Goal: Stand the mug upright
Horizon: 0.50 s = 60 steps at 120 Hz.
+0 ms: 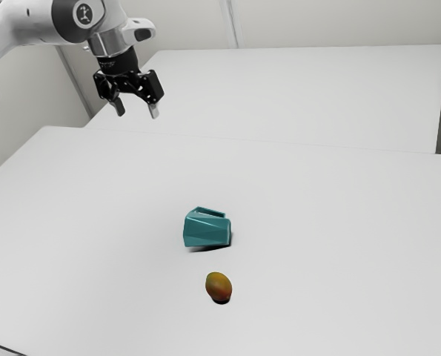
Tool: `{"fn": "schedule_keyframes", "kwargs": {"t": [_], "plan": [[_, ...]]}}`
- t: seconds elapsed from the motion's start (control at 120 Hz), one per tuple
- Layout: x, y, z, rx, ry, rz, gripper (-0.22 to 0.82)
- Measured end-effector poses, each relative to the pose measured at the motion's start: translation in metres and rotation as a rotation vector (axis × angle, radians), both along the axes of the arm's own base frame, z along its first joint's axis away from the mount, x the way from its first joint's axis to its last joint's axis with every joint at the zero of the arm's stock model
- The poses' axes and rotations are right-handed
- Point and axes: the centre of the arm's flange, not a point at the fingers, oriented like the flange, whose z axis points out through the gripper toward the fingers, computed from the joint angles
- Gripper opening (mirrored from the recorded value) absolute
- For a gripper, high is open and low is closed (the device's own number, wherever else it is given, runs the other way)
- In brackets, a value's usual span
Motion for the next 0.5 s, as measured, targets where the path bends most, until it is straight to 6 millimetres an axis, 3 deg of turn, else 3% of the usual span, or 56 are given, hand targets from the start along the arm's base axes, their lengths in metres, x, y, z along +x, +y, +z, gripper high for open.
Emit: {"fn": "schedule_keyframes", "kwargs": {"t": [0.217,0.4,0.5], "plan": [[0.0,0.016,0.0,0.002,-0.002,0.03,0.6],[-0.003,0.01,0.002,-0.002,-0.008,0.024,0.6],[-0.013,0.004,-0.01,-0.022,0.023,0.02,0.6]]}}
